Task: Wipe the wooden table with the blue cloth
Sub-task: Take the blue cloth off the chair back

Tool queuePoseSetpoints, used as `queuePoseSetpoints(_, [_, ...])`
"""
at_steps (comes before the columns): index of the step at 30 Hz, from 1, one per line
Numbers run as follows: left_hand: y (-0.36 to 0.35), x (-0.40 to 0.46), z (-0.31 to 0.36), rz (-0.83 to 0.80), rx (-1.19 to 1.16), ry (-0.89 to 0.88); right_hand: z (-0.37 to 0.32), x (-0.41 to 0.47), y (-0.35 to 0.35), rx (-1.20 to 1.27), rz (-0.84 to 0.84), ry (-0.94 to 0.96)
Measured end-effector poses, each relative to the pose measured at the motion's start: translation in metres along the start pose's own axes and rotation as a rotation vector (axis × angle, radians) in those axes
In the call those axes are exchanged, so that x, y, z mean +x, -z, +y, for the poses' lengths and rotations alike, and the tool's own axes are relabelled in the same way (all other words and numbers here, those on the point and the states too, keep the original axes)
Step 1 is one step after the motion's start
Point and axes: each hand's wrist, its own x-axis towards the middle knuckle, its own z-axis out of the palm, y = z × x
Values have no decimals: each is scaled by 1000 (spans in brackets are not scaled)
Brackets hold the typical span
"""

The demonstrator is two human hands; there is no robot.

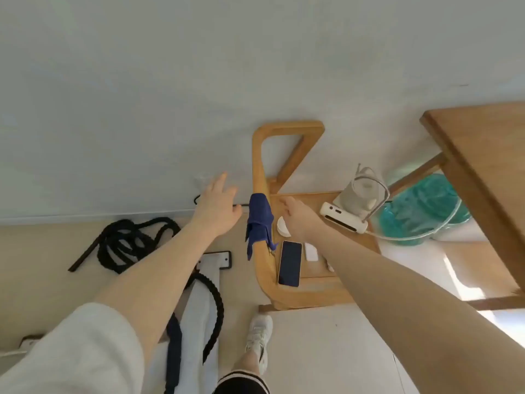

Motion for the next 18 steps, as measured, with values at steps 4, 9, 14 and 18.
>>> queuePoseSetpoints(4, [-7,47,-27,-41,-34,52,1,75,-13,23,-46,-93])
queuePoseSetpoints(9, [-25,86,-50,-78,-92,51,7,132,-40,-27,-108,-87])
queuePoseSetpoints(14, [-27,101,-44,-184,-112,25,7,140,-50,-181,-58,-203])
queuePoseSetpoints(18, [-15,113,-11,-287,-173,-51,10,120,-18,-270,-218,-84])
